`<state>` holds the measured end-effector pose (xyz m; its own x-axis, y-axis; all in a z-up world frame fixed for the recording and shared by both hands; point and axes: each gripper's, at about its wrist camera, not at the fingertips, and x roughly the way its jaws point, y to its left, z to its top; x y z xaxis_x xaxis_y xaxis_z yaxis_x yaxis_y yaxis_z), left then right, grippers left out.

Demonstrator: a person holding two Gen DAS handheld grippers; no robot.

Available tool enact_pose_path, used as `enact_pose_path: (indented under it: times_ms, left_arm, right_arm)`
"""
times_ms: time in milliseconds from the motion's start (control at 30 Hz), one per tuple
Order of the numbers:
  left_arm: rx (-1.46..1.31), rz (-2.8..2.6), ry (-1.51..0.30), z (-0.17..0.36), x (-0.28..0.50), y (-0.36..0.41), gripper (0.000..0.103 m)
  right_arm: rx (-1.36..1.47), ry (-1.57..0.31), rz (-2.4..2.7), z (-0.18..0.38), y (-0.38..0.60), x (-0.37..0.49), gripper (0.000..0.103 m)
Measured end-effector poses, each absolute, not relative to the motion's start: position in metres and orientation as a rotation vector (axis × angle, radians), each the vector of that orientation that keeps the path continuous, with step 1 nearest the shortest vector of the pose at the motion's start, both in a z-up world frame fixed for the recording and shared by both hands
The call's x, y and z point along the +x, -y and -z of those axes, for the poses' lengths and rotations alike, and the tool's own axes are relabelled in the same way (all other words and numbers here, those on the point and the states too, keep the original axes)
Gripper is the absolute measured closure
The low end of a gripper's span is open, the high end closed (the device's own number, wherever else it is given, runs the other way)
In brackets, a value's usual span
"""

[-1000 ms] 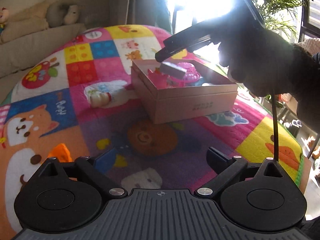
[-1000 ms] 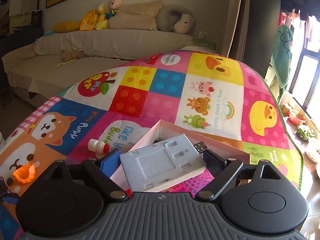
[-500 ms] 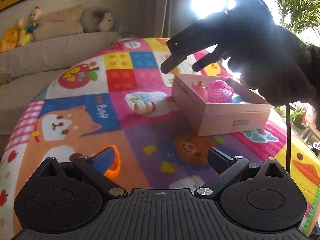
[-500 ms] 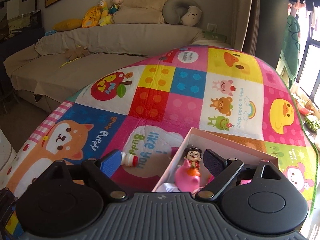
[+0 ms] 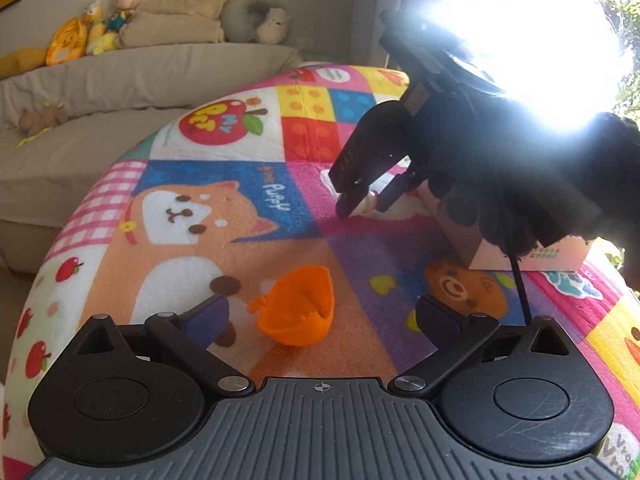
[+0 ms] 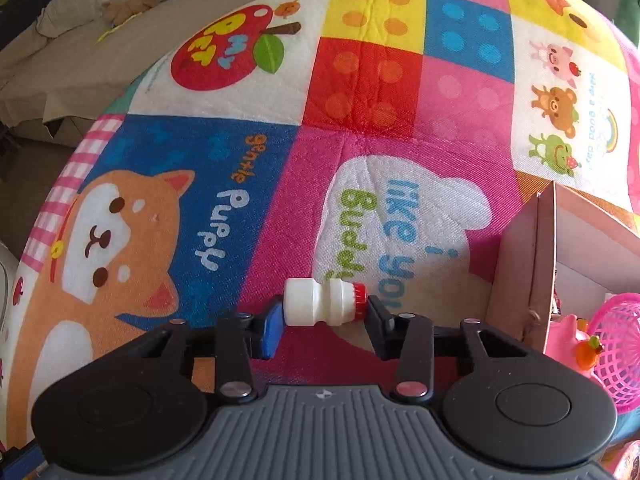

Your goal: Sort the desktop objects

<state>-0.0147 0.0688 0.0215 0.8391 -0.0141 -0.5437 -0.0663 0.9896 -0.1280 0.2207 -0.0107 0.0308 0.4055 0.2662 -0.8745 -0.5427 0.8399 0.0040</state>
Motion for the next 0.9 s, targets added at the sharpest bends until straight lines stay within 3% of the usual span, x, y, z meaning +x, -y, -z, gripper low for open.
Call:
enact_pose_path:
  times_ms: [433, 833, 900]
  left_arm:
    - [-0.154, -0.018, -0.669, -0.011, 0.009, -0.068, 0.000]
    - [-0.100, 0.116, -0.707, -0.007, 0.031, -0.027, 0.000]
    - [-0.092, 0.159, -0.712, -0.007, 0.028, -0.018, 0.000]
  right_arm:
    - [-0.220, -0.862, -0.674, -0.074, 0.126, 0.083, 0.060]
    - [-0.162, -0.793, -0.381, -0.030, 0.218, 0.055, 0.060]
    - [-0.153, -0.767, -0.355, -0.026, 0.223, 0.054, 0.054]
